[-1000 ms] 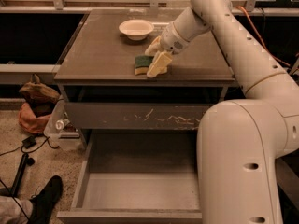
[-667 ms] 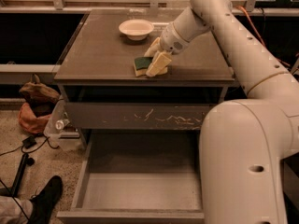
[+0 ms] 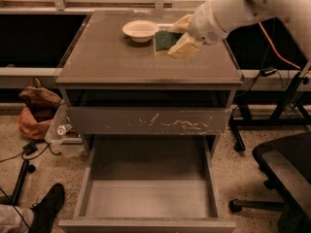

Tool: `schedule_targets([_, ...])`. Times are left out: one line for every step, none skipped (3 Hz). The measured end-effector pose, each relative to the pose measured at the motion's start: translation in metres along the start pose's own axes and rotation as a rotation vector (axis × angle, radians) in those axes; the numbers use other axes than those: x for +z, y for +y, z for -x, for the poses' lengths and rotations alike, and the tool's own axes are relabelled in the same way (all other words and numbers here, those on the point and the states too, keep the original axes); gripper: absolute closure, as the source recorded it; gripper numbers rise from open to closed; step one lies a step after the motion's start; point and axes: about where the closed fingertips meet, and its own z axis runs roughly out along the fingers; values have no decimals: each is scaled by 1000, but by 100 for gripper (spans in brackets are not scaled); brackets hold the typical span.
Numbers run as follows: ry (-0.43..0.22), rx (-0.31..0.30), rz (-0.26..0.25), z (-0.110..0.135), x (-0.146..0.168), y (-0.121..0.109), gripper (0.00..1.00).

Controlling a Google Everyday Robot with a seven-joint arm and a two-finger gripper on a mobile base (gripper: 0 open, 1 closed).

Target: Place sponge into middle drawer

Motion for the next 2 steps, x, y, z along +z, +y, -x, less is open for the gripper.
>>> schedule_targets([-22,-6,53,-7,-7,62,100])
schedule_targets([0,17,124,-26,13,94,100])
